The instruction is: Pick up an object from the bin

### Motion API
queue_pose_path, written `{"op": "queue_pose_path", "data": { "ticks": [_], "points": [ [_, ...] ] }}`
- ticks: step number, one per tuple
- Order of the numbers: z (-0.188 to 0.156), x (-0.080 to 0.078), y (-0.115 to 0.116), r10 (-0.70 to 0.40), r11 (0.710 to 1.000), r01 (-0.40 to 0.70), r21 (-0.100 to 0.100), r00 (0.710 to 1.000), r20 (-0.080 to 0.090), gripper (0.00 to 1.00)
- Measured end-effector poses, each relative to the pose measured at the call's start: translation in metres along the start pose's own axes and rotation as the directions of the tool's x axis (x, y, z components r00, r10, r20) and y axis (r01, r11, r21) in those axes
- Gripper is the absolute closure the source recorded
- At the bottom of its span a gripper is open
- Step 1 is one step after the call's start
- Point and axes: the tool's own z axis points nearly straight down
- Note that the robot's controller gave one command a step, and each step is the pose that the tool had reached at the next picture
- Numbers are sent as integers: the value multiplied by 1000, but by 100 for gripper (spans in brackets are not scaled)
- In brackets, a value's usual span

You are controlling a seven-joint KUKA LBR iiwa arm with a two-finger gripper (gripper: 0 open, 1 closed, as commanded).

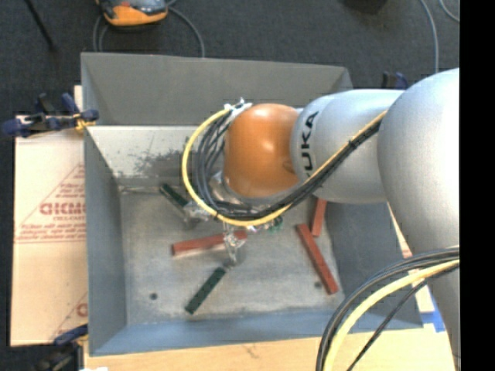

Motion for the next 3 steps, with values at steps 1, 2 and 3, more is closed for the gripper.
{"op": "queue_pose_path", "data": {
  "ticks": [1, 2, 3],
  "points": [
    [12, 5, 0, 14, 1000, -14, 1, 1000, 6, 100],
    [10, 7, 0, 17, 1000, -17, 1, 1000, 3, 100],
    [7, 8, 0, 18, 1000, -18, -1, 1000, -1, 100]
  ]
}}
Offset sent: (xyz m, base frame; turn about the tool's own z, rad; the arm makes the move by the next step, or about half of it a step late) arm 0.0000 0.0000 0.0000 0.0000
